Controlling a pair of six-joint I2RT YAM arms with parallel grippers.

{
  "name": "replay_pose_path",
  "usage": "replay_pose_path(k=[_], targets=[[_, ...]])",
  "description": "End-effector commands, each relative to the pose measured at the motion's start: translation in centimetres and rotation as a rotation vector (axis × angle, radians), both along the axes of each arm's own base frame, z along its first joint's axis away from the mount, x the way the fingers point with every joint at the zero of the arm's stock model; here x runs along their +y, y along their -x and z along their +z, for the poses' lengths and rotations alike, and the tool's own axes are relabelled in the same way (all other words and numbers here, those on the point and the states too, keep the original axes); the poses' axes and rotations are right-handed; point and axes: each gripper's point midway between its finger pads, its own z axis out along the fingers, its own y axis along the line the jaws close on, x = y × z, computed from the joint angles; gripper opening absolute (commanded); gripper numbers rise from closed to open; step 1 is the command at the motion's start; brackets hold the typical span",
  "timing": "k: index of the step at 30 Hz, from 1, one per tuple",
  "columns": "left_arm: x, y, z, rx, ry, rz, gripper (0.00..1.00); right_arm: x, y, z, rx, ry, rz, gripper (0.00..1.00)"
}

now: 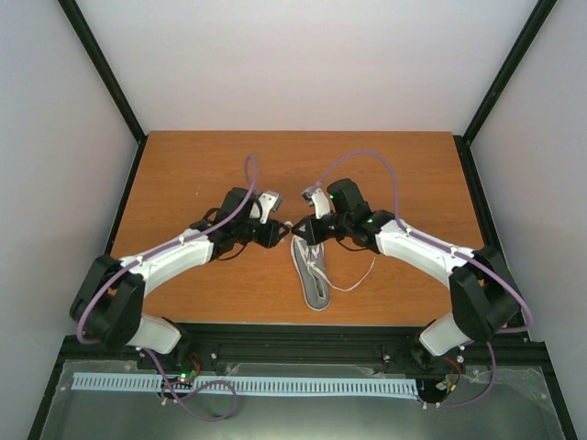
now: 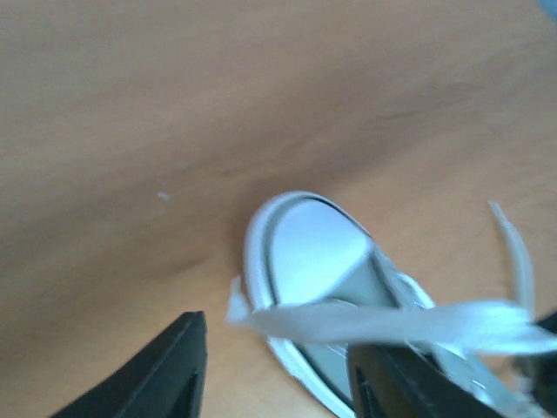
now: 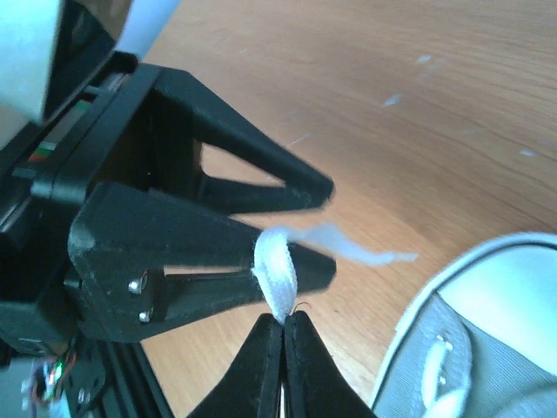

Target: Tie the shoes

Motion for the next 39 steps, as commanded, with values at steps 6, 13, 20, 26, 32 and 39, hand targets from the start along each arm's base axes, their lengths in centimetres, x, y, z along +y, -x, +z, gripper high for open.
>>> replay_pose_path(k=[6,13,20,26,32,39], targets=[[0.9,-1.5,5.0,-0.221,0.151,0.120,0.66,-5.0,-1.9,-2.5,0.183,0.022,-0.498,0.03],[-5.3,4.8,2.9,-0.090,0.355,-0.212,0.68,-5.6,-2.0,-1.6,0.247,-0.031,-0.579,0.03],[-7.5,4.8,2.2,-0.049,0.430,-0.269,0.66,-6.2,-1.6,-0.6,0.240,-0.049,-0.601,0.03],[-9.5,4.7,1.3,-0.020,0.428,-0.315,0.64,-6.2,-1.2,-0.9,0.251,-0.052,-0.597,0.03],[-10.3,3.7,1.0,-0.012,0.443,-0.297,0.49,-6.5,-0.9,-1.0,0.252,-0.056,-0.596,0.03],[-11.3,3.2,1.0,0.006,0.487,-0.314,0.28,-6.9,-0.7,-0.4,0.228,-0.058,-0.602,0.03]])
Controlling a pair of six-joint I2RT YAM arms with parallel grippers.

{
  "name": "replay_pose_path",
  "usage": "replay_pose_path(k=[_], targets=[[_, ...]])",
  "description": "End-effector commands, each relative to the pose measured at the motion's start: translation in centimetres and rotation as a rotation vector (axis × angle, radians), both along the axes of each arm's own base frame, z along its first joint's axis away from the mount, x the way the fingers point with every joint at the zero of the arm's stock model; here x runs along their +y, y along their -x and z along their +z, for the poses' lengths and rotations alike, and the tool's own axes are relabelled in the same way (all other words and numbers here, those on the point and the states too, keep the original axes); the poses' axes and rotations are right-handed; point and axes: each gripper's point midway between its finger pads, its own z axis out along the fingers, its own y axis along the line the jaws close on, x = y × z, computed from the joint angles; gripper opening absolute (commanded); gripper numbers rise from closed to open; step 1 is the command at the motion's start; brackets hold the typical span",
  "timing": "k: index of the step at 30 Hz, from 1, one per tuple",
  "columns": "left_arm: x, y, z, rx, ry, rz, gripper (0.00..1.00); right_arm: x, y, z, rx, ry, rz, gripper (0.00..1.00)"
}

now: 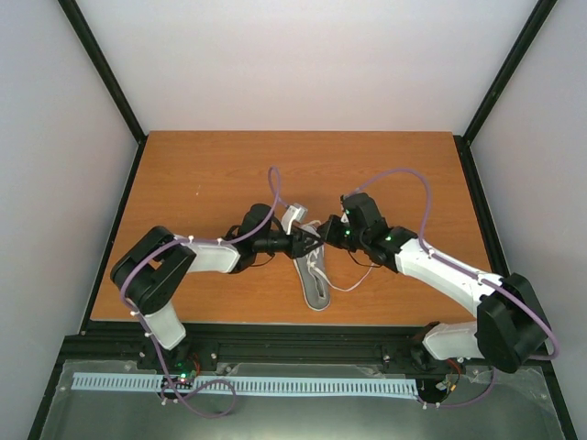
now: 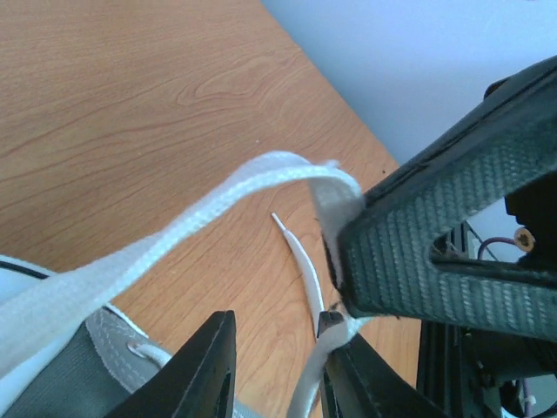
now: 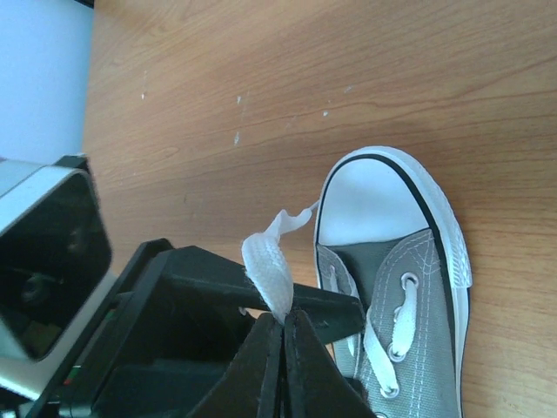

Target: Tie the shoes

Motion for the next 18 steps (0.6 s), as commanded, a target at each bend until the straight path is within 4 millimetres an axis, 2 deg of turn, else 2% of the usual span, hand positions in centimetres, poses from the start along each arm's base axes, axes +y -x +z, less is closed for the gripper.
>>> replay_pose_path(k=[1,5,7,8,11,12,14,18], targets=[[-1.5,-0.4,2.4,-0.051,0.083,-0.034,0.23,-0.6,-0.1,0.7,-0.023,-0.001,-0.026,0.03],[-1.2,-0.3,2.6,-0.049,0.085,-0.021,0.01,-1.3,-0.2,0.7,-0.029,0.031,-0.042,0.03],[-0.7,-0.2,2.6,-0.048,0.077,0.002,0.01,-2.3,-0.3,0.8,-0.032,0.079,-0.061,0.09],[-0.5,-0.1,2.4,-0.040,0.066,0.013,0.01,-3.3,-0.5,0.8,-0.039,0.123,-0.088,0.19],[0.3,0.4,1.8,-0.009,0.035,0.030,0.01,-6.5,0.2,1.3,-0.061,0.232,-0.148,0.63],[0.6,0.7,1.5,0.002,0.026,0.035,0.01,-7.7,0.7,1.1,-0.059,0.261,-0.170,0.71],[1.2,1.3,1.0,0.022,0.004,0.043,0.01,-9.8,2.0,-0.1,-0.027,0.311,-0.207,0.82],[1.8,2.1,0.5,0.042,-0.028,0.028,0.01,-12.9,4.5,-3.7,0.078,0.362,-0.271,0.87]])
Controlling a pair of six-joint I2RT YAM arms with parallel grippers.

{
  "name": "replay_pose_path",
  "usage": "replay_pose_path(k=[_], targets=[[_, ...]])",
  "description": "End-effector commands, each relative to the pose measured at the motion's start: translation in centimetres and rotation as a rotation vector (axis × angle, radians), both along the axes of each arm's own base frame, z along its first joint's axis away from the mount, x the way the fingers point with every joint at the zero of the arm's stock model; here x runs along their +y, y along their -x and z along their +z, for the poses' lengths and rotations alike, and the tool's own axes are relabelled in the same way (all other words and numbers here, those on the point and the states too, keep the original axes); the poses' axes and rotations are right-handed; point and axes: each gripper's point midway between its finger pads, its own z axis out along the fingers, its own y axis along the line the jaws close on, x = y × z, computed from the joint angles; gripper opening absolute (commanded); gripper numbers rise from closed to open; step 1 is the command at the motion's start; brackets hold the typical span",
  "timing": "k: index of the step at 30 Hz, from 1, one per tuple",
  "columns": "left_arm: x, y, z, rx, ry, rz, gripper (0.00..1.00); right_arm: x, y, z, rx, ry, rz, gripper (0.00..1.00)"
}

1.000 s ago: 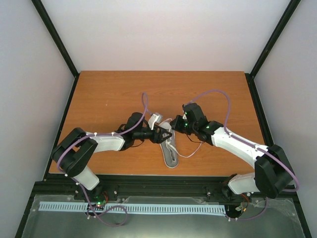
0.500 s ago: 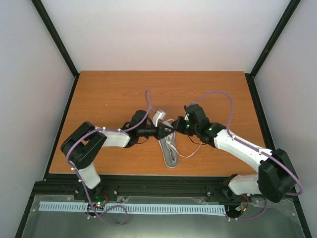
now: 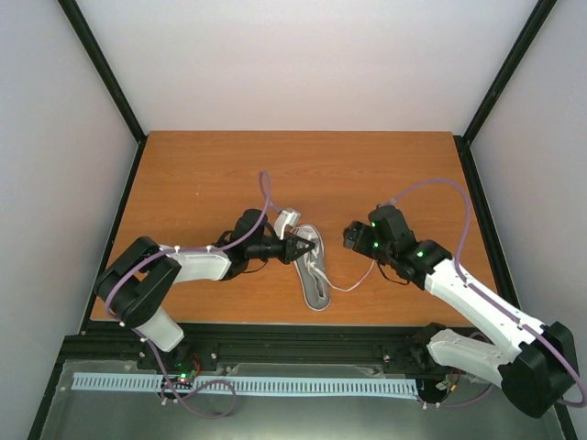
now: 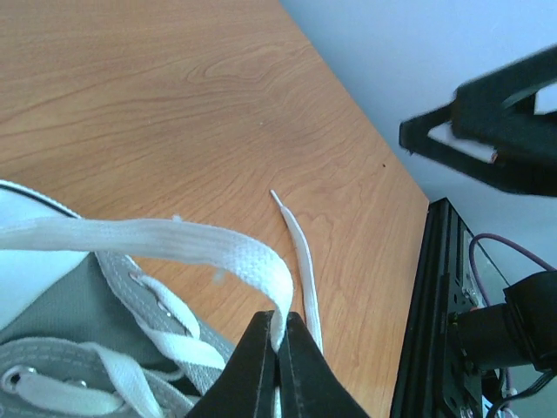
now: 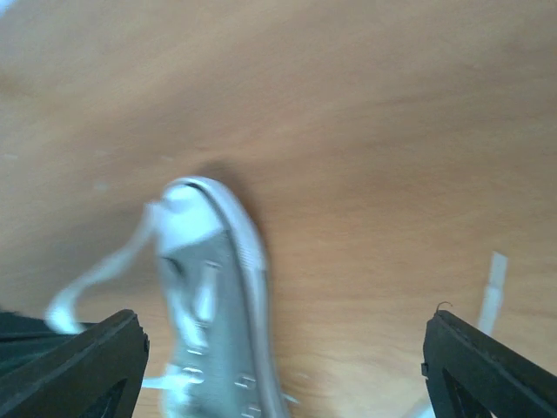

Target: Tie the shoes

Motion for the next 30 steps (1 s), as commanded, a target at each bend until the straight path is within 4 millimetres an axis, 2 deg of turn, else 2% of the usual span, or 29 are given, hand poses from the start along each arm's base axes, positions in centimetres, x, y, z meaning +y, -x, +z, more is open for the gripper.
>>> replay_pose_path(k=[1,6,12,19,23,28,30], targets=[[0.3,0.9,0.1,0.013,-0.028,-0.015,0.01,-4.6,3.3,-5.8,0.161,0.141,-0.105,0.87],[0.6,1.8,0.3,0.002,-0.038,-0.051,0.01,-4.7,4.2,-8.8,0.251,0.184,-0.095,0.85],[0.6,2.3,0.0,-0.010,-0.048,-0.083,0.01,-4.2,4.1,-11.6,0.329,0.231,-0.066,0.74],[0.5,2.7,0.1,-0.023,-0.041,-0.114,0.02,-3.9,3.7,-13.2,0.346,0.252,-0.049,0.57],[0.5,2.9,0.0,-0.028,-0.048,-0.128,0.02,-3.9,3.4,-13.9,0.354,0.273,-0.048,0.51],[0.7,2.9,-0.4,-0.032,-0.068,-0.124,0.02,-4.1,3.6,-15.1,0.379,0.293,-0.051,0.49],[0.7,3.0,-0.4,-0.035,-0.068,-0.130,0.02,-4.0,3.7,-15.4,0.386,0.293,-0.045,0.41]])
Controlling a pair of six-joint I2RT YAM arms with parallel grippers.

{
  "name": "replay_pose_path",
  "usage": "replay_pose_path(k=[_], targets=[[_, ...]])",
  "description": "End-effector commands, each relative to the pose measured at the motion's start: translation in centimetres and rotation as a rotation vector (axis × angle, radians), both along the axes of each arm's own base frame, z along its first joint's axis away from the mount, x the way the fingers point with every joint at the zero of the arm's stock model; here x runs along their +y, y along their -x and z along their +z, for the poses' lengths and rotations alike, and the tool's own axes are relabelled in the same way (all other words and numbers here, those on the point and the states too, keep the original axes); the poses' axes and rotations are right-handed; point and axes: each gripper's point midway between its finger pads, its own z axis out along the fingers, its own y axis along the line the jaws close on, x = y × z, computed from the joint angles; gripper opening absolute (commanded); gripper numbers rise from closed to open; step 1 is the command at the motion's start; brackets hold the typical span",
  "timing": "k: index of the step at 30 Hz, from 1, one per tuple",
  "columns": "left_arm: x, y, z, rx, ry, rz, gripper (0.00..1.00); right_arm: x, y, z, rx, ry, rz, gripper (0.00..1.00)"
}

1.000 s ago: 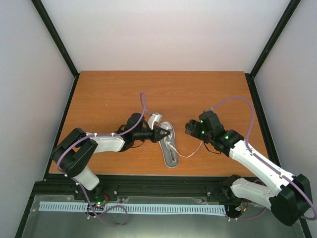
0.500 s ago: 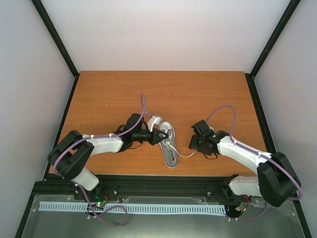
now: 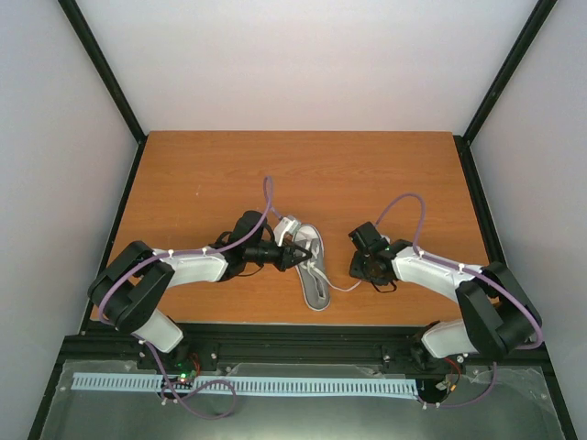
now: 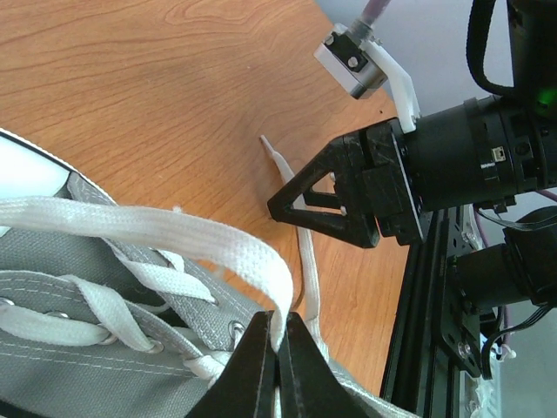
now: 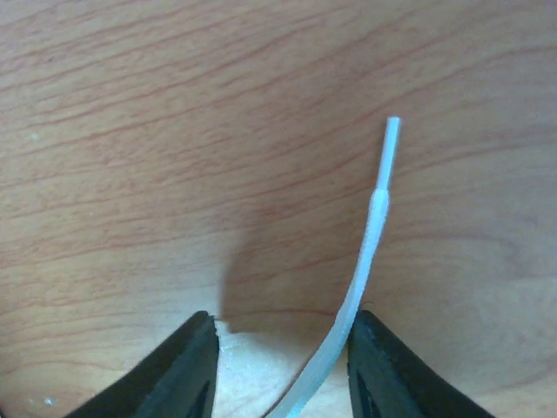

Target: Tie the shoes

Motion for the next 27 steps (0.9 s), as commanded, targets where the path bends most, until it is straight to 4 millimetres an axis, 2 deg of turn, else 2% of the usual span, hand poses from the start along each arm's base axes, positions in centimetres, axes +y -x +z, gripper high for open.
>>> replay_pose_path(k=[1,4,5,6,8,11,16,19,23,27], targets=[[-0.2,0.6,0.6,-0.047,0.007,-0.041,0.02,0.0,-0.2,-0.8,-0.006,0.004,-0.003,0.37],[-0.2,0.8,0.6,-0.050,0.009,-0.056,0.03,0.2,-0.3,-0.7,-0.012,-0.007,0.004,0.16],[-0.3,0.9,0.7,-0.053,0.013,-0.063,0.04,0.2,-0.6,-0.2,-0.024,-0.004,0.004,0.08],[-0.3,1.0,0.7,-0.056,0.016,-0.070,0.05,0.2,-0.8,0.4,-0.043,-0.004,0.004,0.03],[-0.5,1.1,0.9,-0.059,0.024,-0.087,0.08,0.4,-1.7,2.4,-0.103,-0.021,0.012,0.03],[-0.8,1.5,1.0,-0.059,0.035,-0.129,0.11,1.4,-3.2,7.1,-0.233,-0.090,0.033,0.03],[-1.8,1.9,1.2,-0.054,0.055,-0.208,0.09,4.3,-5.4,15.0,-0.425,-0.243,0.125,0.03],[-2.1,1.6,1.2,-0.055,0.053,-0.215,0.10,6.1,-6.2,18.7,-0.494,-0.322,0.182,0.03],[-2.4,1.3,1.5,-0.064,0.059,-0.225,0.15,8.1,-6.9,22.3,-0.568,-0.411,0.251,0.03],[-2.7,0.9,1.5,-0.064,0.052,-0.227,0.22,9.4,-7.2,23.7,-0.588,-0.459,0.295,0.03]])
